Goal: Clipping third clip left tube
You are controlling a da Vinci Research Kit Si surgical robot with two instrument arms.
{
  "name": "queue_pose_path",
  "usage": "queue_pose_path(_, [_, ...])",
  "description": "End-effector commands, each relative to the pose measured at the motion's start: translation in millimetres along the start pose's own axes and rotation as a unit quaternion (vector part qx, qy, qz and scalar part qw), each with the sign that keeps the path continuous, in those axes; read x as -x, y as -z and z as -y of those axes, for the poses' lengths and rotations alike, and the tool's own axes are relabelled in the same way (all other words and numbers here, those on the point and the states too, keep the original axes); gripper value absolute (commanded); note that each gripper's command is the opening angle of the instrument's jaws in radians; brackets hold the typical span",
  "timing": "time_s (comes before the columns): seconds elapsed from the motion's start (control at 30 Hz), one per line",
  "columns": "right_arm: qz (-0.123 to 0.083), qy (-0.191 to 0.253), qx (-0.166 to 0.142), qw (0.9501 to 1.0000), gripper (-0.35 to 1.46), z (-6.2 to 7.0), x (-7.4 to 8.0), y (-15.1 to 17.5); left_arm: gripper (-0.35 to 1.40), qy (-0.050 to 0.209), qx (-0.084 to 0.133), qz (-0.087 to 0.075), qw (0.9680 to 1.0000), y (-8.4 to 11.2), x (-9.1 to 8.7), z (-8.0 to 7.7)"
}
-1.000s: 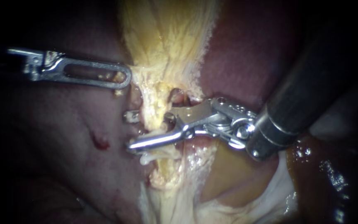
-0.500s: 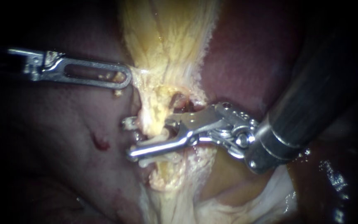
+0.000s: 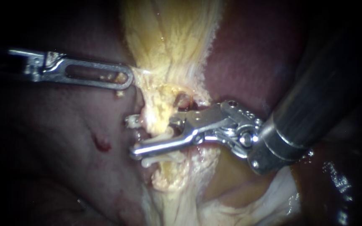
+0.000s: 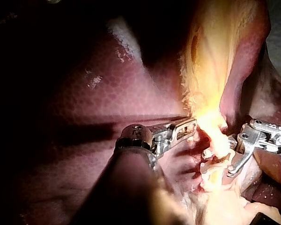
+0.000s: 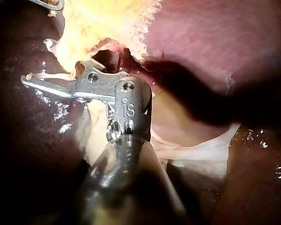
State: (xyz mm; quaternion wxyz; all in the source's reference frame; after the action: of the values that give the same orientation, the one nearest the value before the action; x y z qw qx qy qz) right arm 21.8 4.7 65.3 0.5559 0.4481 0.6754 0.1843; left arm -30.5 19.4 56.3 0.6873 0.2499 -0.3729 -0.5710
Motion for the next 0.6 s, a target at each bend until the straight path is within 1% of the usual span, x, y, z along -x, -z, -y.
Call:
queue_pose_path(0.03, [0.000, 0.000, 0.002, 1.0000, 0.48, 0.0, 0.1, 0.1, -0.35, 0.000, 0.000, 0.000, 1.0000, 0.0, 0.0, 0.0])
queue_pose_path(0.2, [0.000, -0.001, 0.003, 1.0000, 0.42, 0.0, 0.2, 0.6, -0.35, 0.000, 0.000, 0.000, 1.0000, 0.0, 0.0, 0.0])
queue_pose_path(0.6, [0.000, -0.001, 0.001, 1.0000, 0.09, -0.5, 0.5, 1.6, -0.35, 0.000, 0.000, 0.000, 1.0000, 0.0, 0.0, 0.0])
